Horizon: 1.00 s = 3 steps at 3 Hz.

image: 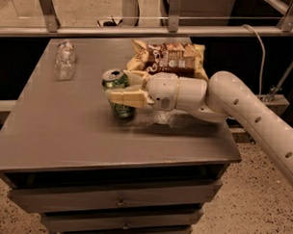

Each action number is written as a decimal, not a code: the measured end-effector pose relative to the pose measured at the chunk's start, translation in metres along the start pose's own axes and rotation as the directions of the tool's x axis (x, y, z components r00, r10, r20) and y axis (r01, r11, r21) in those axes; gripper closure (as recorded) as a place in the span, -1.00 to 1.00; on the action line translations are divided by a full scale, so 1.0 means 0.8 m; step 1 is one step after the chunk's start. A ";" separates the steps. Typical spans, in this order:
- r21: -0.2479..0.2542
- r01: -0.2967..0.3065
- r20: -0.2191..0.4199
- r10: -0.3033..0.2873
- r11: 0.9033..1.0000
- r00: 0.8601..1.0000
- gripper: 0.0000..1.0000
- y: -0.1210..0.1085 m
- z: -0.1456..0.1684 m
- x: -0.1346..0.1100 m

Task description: Place green can upright

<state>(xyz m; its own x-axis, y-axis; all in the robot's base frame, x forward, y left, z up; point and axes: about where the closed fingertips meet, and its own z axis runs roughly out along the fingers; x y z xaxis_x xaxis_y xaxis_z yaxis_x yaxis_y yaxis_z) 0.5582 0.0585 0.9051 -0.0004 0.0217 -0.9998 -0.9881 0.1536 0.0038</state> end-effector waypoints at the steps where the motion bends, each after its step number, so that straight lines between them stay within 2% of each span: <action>1: 0.008 -0.019 0.001 0.019 1.000 1.000 0.95 0.000 0.000 0.013; 2: 0.008 -0.027 -0.016 0.028 1.000 0.999 0.50 0.000 -0.002 0.021; 3: 0.008 -0.027 -0.017 0.028 1.000 0.999 -0.14 0.000 -0.002 0.019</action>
Offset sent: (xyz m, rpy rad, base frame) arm 0.0020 -0.0097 -0.0288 -0.0382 0.0505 -0.0168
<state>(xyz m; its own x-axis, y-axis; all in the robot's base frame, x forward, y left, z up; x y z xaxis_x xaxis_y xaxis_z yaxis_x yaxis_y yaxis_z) 0.5580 0.0570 0.8897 -0.0303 0.0096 -0.9995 -0.9864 0.1611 0.0314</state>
